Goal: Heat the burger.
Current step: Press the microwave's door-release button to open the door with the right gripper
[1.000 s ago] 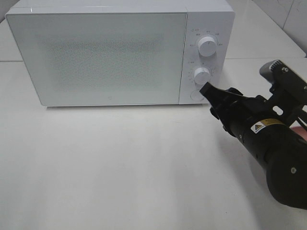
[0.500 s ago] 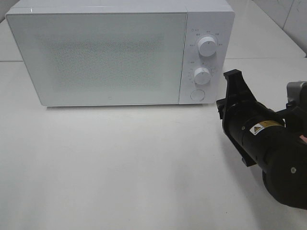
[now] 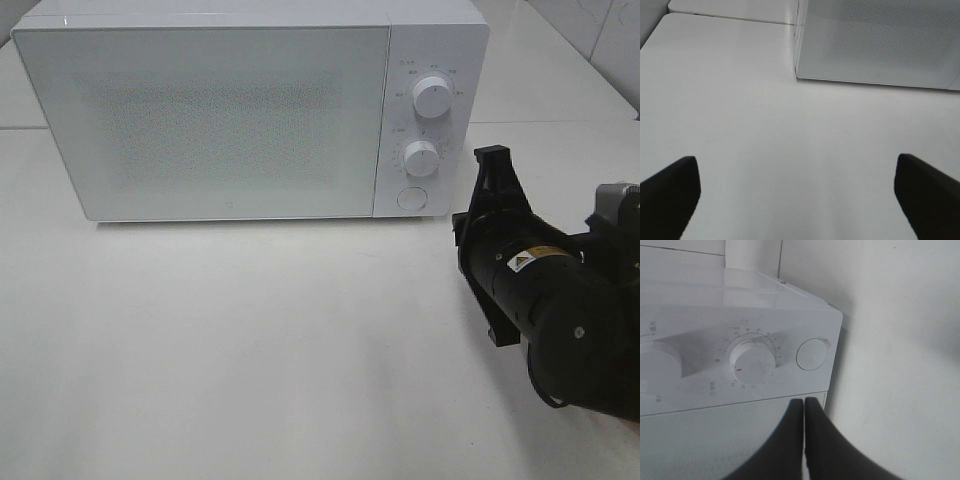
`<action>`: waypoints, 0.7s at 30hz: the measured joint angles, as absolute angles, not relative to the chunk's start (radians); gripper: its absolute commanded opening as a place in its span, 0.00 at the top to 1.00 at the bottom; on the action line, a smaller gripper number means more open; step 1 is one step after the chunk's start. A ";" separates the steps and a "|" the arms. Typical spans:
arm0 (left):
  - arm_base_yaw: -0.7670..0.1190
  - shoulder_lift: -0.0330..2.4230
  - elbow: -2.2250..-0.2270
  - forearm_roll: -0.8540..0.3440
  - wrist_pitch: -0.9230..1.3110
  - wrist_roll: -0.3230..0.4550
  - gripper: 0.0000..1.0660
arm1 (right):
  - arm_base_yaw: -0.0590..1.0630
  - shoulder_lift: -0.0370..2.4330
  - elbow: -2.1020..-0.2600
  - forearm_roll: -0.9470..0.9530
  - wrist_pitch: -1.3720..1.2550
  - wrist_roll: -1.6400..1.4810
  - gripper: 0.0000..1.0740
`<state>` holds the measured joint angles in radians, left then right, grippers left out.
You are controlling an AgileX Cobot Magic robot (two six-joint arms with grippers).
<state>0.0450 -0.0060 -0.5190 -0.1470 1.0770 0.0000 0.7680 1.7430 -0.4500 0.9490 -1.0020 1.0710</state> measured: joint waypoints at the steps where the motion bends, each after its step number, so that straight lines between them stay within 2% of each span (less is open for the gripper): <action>1: 0.045 -0.006 -0.519 -0.147 1.077 0.000 0.08 | 0.766 1.754 -0.461 0.950 -1.002 1.072 1.00; 8: 0.045 -0.006 -0.519 -0.147 1.077 0.000 0.08 | 0.758 1.829 -0.539 0.950 -1.001 1.073 1.00; 21: 0.045 -0.006 -0.519 -0.147 1.077 0.000 0.08 | 0.651 1.970 -0.684 0.849 -0.945 1.207 1.00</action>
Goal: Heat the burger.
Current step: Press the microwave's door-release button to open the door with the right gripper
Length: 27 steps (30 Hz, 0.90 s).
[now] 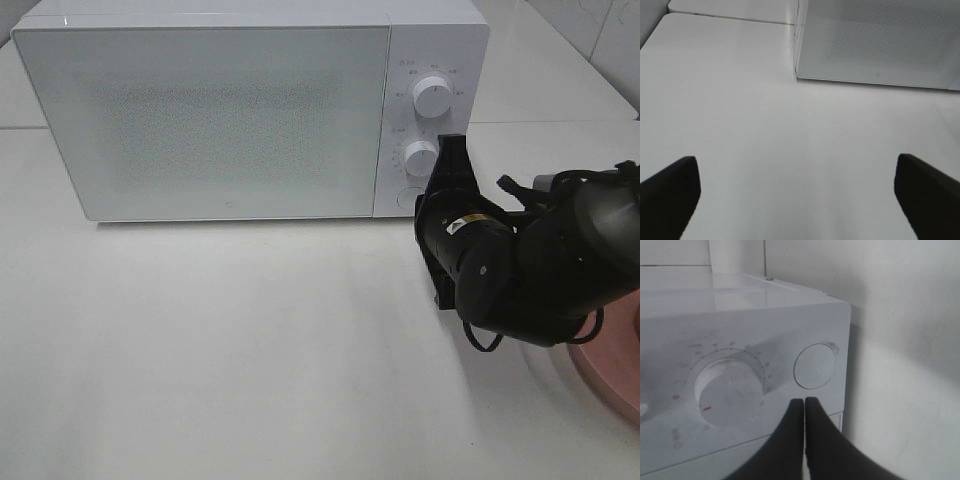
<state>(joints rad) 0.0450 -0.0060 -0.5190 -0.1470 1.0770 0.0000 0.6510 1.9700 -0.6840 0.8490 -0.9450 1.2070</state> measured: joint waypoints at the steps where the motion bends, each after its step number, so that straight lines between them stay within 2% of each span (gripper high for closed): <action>1: 0.045 -0.006 -0.519 -0.147 1.077 0.000 0.08 | 0.651 1.970 -0.684 0.849 -0.945 1.207 1.00; 27: 0.045 -0.006 -0.519 -0.147 1.077 0.000 0.08 | 0.578 2.126 -0.843 0.794 -0.896 1.258 1.00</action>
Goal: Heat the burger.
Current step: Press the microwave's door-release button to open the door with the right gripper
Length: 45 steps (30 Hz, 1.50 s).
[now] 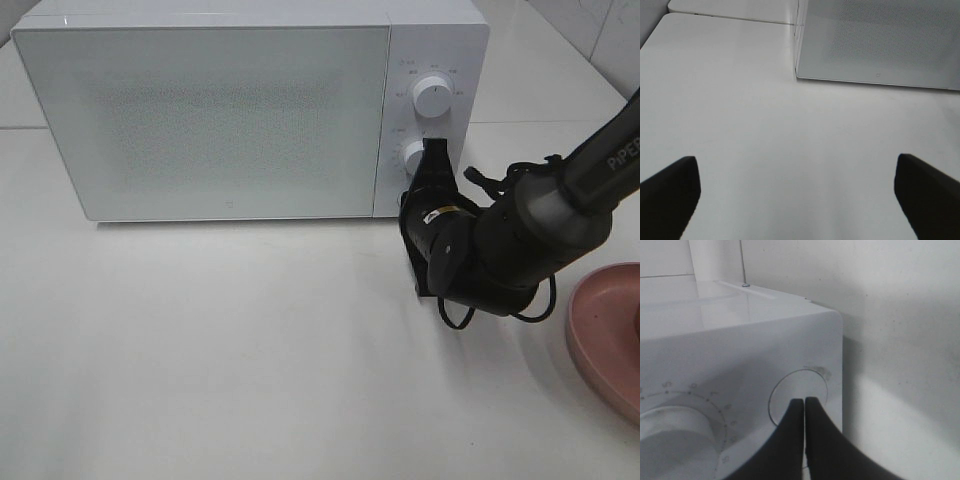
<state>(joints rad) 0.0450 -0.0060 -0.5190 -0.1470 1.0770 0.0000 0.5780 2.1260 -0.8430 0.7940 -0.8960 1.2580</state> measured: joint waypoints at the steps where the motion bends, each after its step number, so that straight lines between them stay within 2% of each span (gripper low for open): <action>1: 0.045 -0.006 -0.519 -0.147 1.077 0.000 0.08 | 0.578 2.126 -0.843 0.794 -0.896 1.258 1.00; 22: 0.045 -0.006 -0.519 -0.147 1.077 0.000 0.08 | 0.560 2.157 -0.894 0.805 -0.895 1.258 1.00; 45: 0.045 -0.006 -0.519 -0.147 1.077 0.000 0.08 | 0.567 2.182 -0.953 0.904 -0.888 1.254 1.00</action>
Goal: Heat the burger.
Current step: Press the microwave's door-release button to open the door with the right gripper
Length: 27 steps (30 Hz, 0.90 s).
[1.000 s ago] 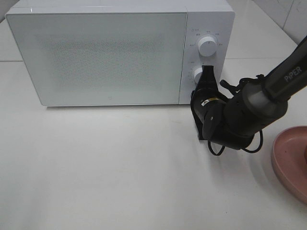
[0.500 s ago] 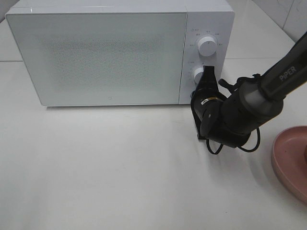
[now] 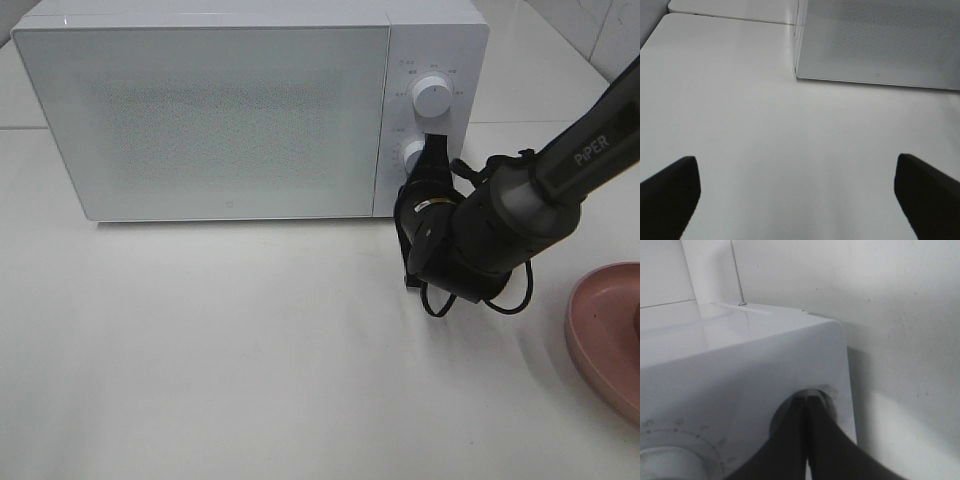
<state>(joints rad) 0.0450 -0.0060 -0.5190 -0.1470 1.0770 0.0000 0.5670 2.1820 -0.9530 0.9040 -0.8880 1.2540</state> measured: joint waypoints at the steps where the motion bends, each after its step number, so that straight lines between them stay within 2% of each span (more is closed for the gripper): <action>1: 0.045 -0.006 -0.519 -0.147 1.077 0.000 0.08 | 0.568 2.186 -0.957 0.910 -0.892 1.254 1.00; 27: 0.045 -0.006 -0.519 -0.147 1.077 0.000 0.08 | 0.568 2.222 -1.007 0.952 -0.881 1.181 1.00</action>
